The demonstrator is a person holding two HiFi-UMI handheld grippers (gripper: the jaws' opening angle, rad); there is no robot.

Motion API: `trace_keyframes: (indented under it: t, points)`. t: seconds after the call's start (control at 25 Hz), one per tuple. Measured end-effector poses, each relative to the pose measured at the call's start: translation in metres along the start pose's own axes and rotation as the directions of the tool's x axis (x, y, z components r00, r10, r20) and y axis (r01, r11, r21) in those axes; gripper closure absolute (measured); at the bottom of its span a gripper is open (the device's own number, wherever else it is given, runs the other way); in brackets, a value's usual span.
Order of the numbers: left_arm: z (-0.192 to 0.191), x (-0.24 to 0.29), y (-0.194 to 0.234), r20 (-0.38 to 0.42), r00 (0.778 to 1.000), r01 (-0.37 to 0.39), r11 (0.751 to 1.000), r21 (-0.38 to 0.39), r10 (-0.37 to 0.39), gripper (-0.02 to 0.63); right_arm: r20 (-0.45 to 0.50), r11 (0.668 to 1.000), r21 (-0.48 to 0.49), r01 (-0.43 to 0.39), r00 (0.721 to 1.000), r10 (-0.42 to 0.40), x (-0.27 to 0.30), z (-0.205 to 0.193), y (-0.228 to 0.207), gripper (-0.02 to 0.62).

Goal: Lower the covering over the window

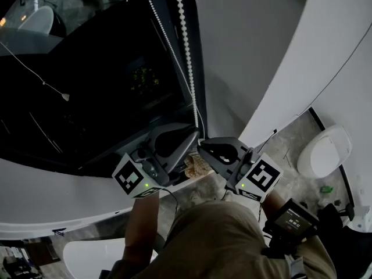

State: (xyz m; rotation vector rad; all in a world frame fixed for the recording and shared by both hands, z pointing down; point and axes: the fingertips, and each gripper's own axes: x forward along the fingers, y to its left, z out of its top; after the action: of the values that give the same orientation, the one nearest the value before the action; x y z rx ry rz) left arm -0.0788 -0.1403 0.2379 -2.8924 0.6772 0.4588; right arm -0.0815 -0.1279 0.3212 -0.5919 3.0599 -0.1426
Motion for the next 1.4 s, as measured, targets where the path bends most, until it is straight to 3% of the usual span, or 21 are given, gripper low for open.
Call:
trace_keyframes:
  t: [0.16,0.32,0.4,0.44,0.64,0.72,0.92,0.96,1.04,1.16,1.32,1.36,1.4]
  points:
    - [-0.019,-0.003,-0.003,-0.057,0.998,-0.031,0.996,0.079,0.036,0.581,-0.036,0.999,-0.036,-0.015,0.999,0.014,-0.003,-0.010,-0.002,0.581]
    - [-0.064,-0.015,-0.002,-0.153,0.987,-0.049,0.997,0.054,0.057,0.581,-0.092,0.996,-0.066,-0.060,0.994,0.054,-0.003,-0.017,0.006,0.571]
    - [-0.074,-0.027,0.000,-0.145,0.987,-0.070,0.997,0.036,0.074,0.581,-0.082,0.995,-0.078,-0.065,0.995,0.058,-0.007,-0.006,0.004,0.478]
    - [-0.075,-0.031,-0.002,-0.143,0.987,-0.074,0.997,0.026,0.077,0.581,-0.056,0.996,-0.077,-0.052,0.997,0.048,-0.010,0.006,0.001,0.460]
    - [-0.072,-0.024,-0.029,-0.146,0.989,-0.035,0.999,0.008,0.036,0.581,0.096,0.993,-0.119,0.019,0.995,-0.008,-0.010,0.062,0.002,0.489]
    - [-0.072,-0.023,-0.034,-0.149,0.988,-0.029,1.000,-0.006,0.028,0.581,0.102,0.991,-0.130,0.043,0.994,-0.030,-0.008,0.064,0.002,0.571]
    - [-0.069,-0.030,-0.036,-0.170,0.985,0.021,1.000,-0.018,-0.023,0.580,0.114,0.997,-0.059,0.051,0.993,-0.044,-0.008,0.060,-0.004,0.584]
    - [-0.063,-0.031,-0.035,-0.146,0.988,0.044,0.999,-0.027,-0.047,0.580,0.109,0.997,-0.053,0.054,0.993,-0.048,-0.008,0.058,-0.007,0.584]
    - [-0.044,-0.034,-0.026,-0.035,0.996,0.084,0.995,-0.049,-0.086,0.504,0.073,0.998,-0.047,0.051,0.996,-0.048,-0.004,0.048,-0.012,0.586]
    - [-0.021,-0.024,-0.007,0.034,0.997,0.067,0.997,-0.048,-0.066,0.466,-0.010,1.000,-0.010,0.013,1.000,-0.013,0.004,0.014,-0.009,0.586]
    - [-0.012,0.007,0.009,-0.025,1.000,-0.012,1.000,0.027,0.013,0.468,-0.018,0.999,0.040,-0.012,1.000,0.013,0.004,-0.001,-0.005,0.586]
    - [-0.015,0.011,0.009,-0.037,0.999,-0.020,0.999,0.047,0.022,0.486,-0.018,0.999,0.037,-0.007,1.000,0.007,0.003,-0.001,-0.006,0.586]
    - [-0.017,0.013,0.008,-0.037,0.999,-0.017,0.998,0.055,0.019,0.567,-0.021,1.000,0.029,-0.001,1.000,0.002,0.002,-0.001,-0.007,0.586]
